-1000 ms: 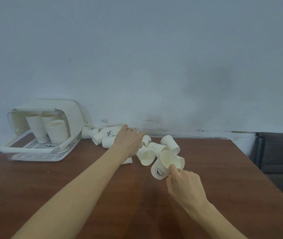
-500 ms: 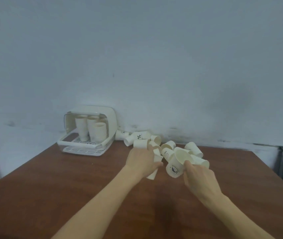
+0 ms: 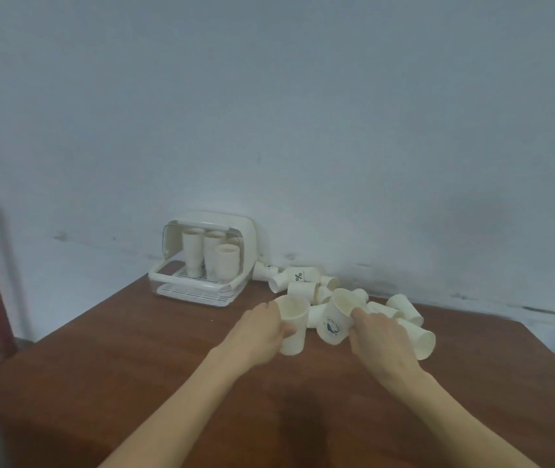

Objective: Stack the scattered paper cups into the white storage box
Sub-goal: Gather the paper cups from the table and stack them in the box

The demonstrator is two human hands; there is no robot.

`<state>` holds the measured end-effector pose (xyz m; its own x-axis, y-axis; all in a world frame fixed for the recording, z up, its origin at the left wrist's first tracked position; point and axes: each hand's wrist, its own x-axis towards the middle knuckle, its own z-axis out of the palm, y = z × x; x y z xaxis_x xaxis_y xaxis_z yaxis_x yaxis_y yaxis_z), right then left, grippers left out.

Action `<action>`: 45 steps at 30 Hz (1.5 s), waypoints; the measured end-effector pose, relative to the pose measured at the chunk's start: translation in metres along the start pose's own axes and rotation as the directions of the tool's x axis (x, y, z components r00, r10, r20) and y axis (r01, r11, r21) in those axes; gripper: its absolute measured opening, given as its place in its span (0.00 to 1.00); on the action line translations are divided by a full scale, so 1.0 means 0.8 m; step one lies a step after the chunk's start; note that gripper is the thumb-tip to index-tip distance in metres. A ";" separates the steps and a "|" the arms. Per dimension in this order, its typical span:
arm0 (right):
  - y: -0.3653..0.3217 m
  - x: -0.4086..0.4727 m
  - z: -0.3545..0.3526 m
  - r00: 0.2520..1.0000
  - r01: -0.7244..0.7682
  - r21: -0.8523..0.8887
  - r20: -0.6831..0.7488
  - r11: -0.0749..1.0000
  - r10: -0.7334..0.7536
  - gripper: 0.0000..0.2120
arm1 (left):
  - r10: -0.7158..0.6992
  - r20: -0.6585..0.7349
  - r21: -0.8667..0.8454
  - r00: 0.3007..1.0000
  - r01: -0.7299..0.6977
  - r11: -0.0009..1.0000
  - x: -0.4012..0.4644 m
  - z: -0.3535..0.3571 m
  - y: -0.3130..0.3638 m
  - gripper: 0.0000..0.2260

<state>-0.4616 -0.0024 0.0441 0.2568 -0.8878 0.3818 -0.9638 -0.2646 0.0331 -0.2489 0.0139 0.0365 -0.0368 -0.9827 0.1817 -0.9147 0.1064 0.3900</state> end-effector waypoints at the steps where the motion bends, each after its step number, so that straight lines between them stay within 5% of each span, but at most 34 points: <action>1: -0.007 0.006 0.004 1.000 0.014 0.010 0.005 1.000 -0.014 0.10 | -0.008 -0.014 -0.004 1.000 0.008 1.000 -0.002 -0.005 -0.007 0.14; 11: -0.080 0.049 0.053 0.993 0.105 0.102 0.046 0.989 -0.110 0.04 | -0.161 -0.097 -0.102 0.982 0.151 0.983 0.006 -0.013 -0.087 0.16; 21: -0.166 0.087 0.088 0.989 0.094 0.103 0.101 0.990 -0.104 0.06 | -0.135 -0.066 -0.008 0.989 0.135 0.991 0.025 -0.025 -0.206 0.06; 45: -0.367 0.145 0.070 0.997 -0.069 0.057 0.046 0.996 0.067 0.09 | -0.025 -0.153 -0.053 0.988 0.017 0.998 0.030 -0.119 -0.379 0.10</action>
<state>-0.1446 -0.0490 0.0271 0.1951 -0.9200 0.3399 -0.9736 -0.2236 -0.0466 0.0658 -0.0272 0.0082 0.0484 -0.9502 0.3078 -0.8925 0.0972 0.4405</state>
